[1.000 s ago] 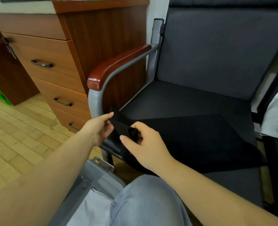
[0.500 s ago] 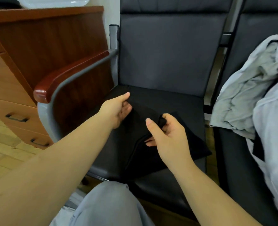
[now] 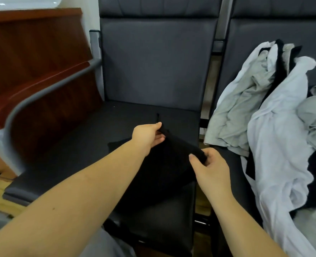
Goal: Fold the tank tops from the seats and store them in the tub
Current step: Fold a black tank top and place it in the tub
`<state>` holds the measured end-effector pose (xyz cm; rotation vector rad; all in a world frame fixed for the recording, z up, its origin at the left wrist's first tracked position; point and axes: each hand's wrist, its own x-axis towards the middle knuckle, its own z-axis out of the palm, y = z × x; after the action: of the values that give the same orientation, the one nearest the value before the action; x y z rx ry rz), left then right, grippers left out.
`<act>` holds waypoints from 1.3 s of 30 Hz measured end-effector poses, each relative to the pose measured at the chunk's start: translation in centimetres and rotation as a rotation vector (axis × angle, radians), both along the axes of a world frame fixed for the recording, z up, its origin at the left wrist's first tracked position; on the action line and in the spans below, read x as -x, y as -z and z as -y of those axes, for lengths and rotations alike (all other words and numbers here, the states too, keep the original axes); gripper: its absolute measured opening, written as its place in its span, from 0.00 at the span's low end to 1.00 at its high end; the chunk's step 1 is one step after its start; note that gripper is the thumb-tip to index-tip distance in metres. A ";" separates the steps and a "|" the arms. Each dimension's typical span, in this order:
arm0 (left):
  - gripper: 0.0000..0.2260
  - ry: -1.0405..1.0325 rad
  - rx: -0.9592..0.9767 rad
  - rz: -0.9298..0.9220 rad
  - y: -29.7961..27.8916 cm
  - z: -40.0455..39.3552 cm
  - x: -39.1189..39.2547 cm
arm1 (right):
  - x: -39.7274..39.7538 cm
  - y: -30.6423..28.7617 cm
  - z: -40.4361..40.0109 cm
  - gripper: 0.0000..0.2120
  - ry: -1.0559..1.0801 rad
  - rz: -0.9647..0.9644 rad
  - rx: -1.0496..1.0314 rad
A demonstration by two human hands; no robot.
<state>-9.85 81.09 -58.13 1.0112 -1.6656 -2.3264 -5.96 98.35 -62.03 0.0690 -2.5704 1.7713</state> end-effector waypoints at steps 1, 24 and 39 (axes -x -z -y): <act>0.11 0.008 0.012 0.021 0.4 -0.5 0.2 | 0.3 0.4 -0.4 0.03 0.002 0.015 -0.052; 0.18 0.181 1.075 0.211 4.9 4.4 -7.5 | 5.9 0.7 3.1 0.27 -0.334 0.075 -0.635; 0.19 0.386 1.022 0.668 4.9 8.1 -9.3 | 6.2 -0.2 3.2 0.32 -0.265 0.571 -0.348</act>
<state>-0.58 72.98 -63.04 1.2870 -2.9744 -0.8725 -12.14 95.20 -61.80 -0.1156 -3.4037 1.5627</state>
